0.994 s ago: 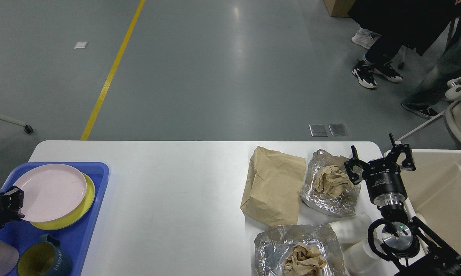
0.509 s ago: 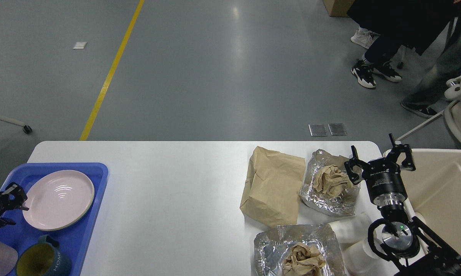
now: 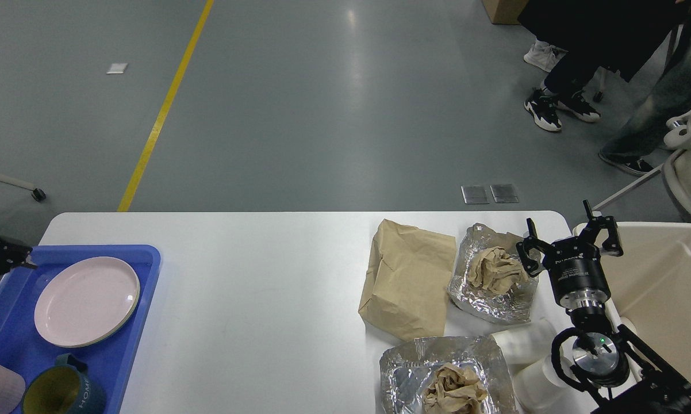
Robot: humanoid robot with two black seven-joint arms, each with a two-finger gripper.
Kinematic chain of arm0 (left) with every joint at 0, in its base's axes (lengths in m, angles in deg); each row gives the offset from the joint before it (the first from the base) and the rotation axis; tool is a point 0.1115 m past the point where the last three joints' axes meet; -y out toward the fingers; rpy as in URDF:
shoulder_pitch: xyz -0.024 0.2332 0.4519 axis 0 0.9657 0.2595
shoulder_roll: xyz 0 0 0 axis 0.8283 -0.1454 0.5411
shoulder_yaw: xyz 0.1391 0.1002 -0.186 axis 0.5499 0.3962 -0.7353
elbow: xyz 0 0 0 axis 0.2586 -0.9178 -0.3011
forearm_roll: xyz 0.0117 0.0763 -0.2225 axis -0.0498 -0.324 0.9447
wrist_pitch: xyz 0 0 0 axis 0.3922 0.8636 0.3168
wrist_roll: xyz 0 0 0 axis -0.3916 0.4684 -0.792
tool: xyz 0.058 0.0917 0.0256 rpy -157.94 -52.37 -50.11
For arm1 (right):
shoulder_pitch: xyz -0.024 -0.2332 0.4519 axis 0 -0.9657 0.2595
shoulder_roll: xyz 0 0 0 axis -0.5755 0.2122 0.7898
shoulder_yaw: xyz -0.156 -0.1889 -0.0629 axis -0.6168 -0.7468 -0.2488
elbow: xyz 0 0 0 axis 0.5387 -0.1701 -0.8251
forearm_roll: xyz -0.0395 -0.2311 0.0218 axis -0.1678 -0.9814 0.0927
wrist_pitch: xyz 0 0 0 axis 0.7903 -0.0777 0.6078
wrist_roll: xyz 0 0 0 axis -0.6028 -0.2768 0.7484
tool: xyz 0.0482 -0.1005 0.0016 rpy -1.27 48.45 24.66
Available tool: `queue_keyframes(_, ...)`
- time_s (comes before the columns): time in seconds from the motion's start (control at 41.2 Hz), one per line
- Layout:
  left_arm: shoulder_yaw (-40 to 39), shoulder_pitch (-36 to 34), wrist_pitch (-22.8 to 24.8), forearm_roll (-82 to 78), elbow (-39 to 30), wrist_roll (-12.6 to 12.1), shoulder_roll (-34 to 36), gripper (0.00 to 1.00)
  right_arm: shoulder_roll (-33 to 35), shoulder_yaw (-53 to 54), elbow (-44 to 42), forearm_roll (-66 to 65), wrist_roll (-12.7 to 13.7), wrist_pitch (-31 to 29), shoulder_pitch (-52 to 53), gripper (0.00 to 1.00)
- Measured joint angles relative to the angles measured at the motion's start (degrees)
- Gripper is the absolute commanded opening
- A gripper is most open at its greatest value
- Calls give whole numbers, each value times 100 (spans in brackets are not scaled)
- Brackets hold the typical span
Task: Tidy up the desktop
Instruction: 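Release the pink plate and raise the left gripper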
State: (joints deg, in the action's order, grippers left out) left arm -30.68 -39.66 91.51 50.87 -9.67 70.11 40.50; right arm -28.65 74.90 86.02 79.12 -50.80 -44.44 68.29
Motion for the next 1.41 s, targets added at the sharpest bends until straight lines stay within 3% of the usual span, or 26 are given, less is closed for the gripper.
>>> queue_keyframes(0.145, -397, -409, 47, 15, -23, 70, 129, 96, 0, 0, 0, 0, 0, 0, 0, 100)
queue_keyframes(0.315, -1837, -250, 47, 21, 31, 114, 205, 96, 0, 0, 0, 0, 0, 0, 0, 100)
queue_keyframes(0.485, -4577, 1011, 47, 27, 97, 233, -65, 96, 0, 0, 0, 0, 0, 0, 0, 100)
queue_keyframes(0.509, -5419, 1443, 55, 27, 101, 247, -236, 96, 0, 0, 0, 0, 0, 0, 0, 100)
queue_keyframes(0.63, -7730, 2472, 71, 26, 107, 258, -872, 96, 0, 0, 0, 1, 0, 0, 1, 100)
queue_keyframes(0.679, -9000, 2872, 2, 26, 146, 266, -1293, 96, 0, 0, 0, 1, 0, 0, 1, 100)
queue_keyframes(0.727, -9599, 3023, -85, 7, 207, 283, -1556, 96, 0, 0, 0, 1, 0, 0, 0, 100)
queue_keyframes(0.776, -10066, 3107, -209, -27, 313, 374, -1896, 96, 0, 1, 0, 2, 0, 0, 0, 100)
queue_keyframes(0.8, -10445, 3194, -321, -86, 430, 583, -2273, 96, 0, 0, 0, 3, 0, 0, 1, 100)
queue_keyframes(0.921, -11124, 3609, -452, -398, 522, 1438, -2838, 96, 0, 1, 0, 4, 0, 0, -2, 100)
queue_keyframes(0.994, -11548, 3913, -469, -720, 377, 1724, -3092, 96, 0, 1, 0, 4, 0, 0, -2, 100)
queue_keyframes(1.212, -12838, 5094, -512, -1691, -632, 1733, -3832, 96, 0, 1, 0, 2, 0, 0, -3, 100)
queue_keyframes(1.406, -13224, 5568, -485, -1808, -772, 1743, -4149, 96, 0, 1, 0, 2, 0, 0, -3, 100)
